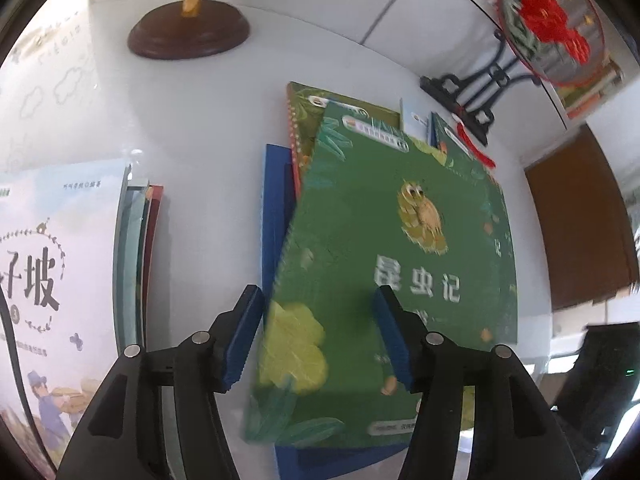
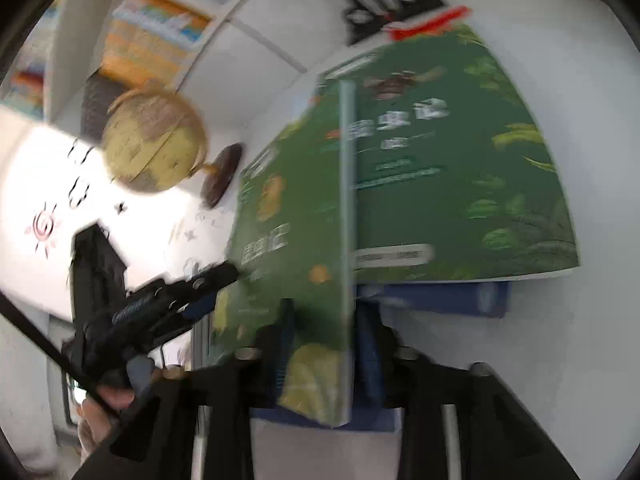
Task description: Organize books
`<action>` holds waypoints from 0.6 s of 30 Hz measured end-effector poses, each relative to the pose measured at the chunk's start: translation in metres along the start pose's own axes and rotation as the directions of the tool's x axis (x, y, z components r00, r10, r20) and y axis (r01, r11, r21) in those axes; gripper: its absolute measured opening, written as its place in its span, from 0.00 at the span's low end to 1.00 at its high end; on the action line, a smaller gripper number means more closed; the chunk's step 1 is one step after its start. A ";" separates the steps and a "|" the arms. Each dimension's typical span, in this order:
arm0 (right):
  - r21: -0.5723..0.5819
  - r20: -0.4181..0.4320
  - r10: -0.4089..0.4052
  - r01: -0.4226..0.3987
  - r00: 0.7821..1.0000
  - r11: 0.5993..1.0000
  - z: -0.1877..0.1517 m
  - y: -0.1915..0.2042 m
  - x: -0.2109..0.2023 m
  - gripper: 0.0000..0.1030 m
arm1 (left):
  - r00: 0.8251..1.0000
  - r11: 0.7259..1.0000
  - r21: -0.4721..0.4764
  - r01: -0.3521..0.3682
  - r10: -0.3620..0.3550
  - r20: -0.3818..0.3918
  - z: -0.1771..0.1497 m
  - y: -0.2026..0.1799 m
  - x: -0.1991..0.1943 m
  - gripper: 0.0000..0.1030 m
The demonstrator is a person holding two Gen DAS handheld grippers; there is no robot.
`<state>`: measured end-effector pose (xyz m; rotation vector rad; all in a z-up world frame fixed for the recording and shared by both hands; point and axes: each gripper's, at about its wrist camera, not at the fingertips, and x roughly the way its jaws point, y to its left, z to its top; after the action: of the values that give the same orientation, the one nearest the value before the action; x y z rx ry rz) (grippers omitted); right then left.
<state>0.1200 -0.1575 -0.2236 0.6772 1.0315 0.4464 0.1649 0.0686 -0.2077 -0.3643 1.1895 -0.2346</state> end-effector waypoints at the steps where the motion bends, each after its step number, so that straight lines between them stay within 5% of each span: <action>1: -0.031 0.011 0.013 -0.013 1.000 0.999 -0.001 0.008 -0.004 0.16 | 1.000 1.000 0.017 -0.003 0.003 -0.003 -0.001 -0.001 0.000 0.53; 6: -0.224 0.078 -0.074 0.090 0.994 0.970 -0.002 0.045 -0.021 0.14 | 0.999 0.998 0.048 0.038 -0.037 -0.015 -0.010 -0.007 -0.006 0.53; 10: -0.206 0.097 -0.138 0.156 0.986 0.966 -0.001 0.043 -0.025 0.12 | 0.996 0.995 0.042 0.093 -0.094 0.013 -0.015 -0.010 -0.018 0.53; 18: -0.297 0.139 -0.203 0.236 0.969 0.925 -0.016 0.068 -0.031 0.12 | 0.993 0.987 0.130 0.093 -0.101 0.057 -0.017 -0.021 -0.044 0.53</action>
<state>0.0899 -0.1236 -0.1620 0.2939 0.8990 0.3623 0.1338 0.0628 -0.1675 -0.3162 1.0893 -0.3787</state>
